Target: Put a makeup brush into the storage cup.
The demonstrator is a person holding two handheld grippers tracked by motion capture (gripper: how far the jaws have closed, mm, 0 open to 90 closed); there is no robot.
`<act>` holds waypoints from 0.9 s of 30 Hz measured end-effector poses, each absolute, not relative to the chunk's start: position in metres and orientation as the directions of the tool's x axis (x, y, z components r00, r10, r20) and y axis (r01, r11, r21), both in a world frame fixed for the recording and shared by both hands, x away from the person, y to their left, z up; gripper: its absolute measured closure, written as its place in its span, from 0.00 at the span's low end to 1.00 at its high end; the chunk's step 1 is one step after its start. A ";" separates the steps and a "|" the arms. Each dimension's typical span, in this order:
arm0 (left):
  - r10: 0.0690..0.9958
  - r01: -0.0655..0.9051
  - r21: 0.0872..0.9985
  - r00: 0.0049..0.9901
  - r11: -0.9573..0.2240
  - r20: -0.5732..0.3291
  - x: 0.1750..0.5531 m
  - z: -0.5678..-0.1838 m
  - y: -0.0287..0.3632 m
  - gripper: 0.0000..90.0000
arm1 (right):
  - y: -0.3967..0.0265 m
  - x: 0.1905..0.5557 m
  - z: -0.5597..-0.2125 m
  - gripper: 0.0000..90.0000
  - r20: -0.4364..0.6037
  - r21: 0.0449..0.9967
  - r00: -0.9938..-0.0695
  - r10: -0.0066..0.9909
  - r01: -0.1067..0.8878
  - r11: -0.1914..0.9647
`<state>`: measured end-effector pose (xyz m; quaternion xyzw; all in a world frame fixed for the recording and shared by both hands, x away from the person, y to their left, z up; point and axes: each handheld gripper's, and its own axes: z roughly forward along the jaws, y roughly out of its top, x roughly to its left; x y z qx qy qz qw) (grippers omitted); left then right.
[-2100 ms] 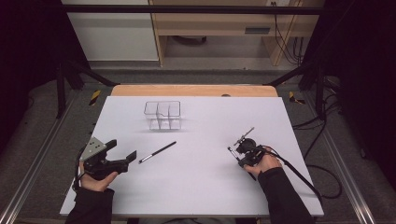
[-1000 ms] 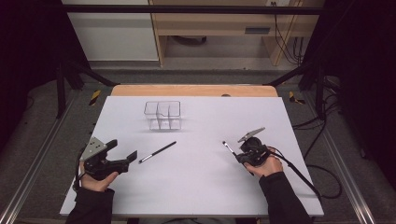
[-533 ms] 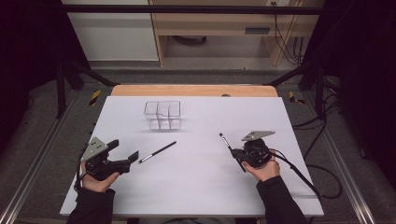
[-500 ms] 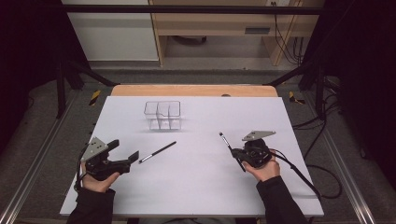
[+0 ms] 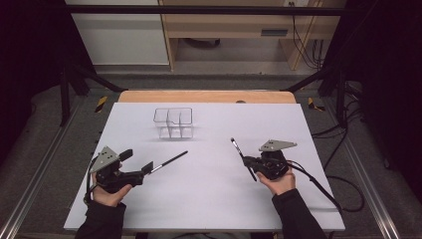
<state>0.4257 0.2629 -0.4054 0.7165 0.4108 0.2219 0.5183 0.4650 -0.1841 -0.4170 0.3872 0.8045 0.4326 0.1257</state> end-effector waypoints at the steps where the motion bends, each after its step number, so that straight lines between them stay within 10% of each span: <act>1: 0.816 0.358 0.925 0.567 -0.125 -0.109 0.426 -0.405 0.261 0.10 | -0.183 0.465 -0.417 0.94 0.137 0.799 -0.674 0.726 0.509 0.322; 27: 0.796 0.342 0.935 0.590 -0.095 -0.135 0.429 -0.391 0.237 0.10 | -0.174 0.465 -0.408 0.93 0.134 0.874 -0.726 0.675 0.408 0.266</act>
